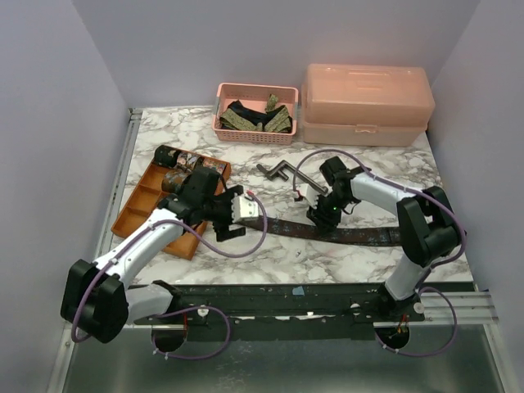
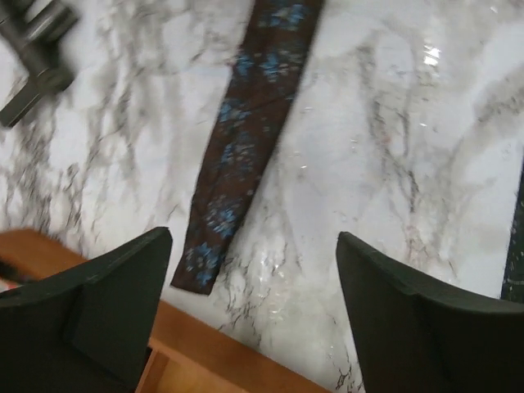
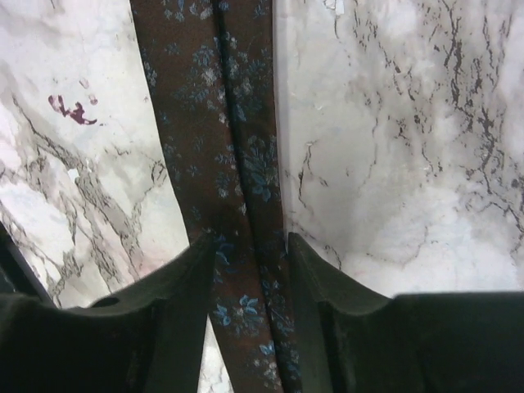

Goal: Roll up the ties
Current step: Flatten out the tie at the center of the board.

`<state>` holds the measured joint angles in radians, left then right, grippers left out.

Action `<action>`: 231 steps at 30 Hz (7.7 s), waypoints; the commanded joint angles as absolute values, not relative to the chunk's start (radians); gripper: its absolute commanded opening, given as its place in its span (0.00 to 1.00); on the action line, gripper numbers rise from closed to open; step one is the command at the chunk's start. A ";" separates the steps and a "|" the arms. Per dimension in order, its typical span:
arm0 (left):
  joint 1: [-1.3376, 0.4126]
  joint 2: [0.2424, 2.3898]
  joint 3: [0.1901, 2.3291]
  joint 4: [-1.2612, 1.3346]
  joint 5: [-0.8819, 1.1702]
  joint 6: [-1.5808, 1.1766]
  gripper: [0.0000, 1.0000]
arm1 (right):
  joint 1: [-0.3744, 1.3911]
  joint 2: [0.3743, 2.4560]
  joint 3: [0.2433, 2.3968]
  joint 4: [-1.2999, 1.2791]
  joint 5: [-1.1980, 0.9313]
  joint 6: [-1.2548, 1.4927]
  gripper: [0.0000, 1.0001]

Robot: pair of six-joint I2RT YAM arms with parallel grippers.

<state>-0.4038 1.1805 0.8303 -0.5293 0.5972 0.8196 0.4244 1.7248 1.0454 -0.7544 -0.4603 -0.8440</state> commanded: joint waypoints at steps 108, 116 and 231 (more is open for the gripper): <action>-0.525 1.663 1.365 -0.682 0.553 0.367 0.91 | -0.414 1.867 1.517 -1.264 -0.479 -0.552 0.00; -0.522 1.655 1.340 -0.675 0.605 0.341 0.92 | -0.375 2.063 1.500 -1.081 -0.371 -0.477 0.00; 0.075 1.006 0.983 -0.632 0.760 -0.057 0.99 | 0.595 1.744 1.253 -0.156 -0.848 0.423 1.00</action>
<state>0.0662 1.0485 0.9817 -0.5529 0.7723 -0.1043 0.5900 1.7615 1.3346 -0.3286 -0.6613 0.2497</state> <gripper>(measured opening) 0.984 0.997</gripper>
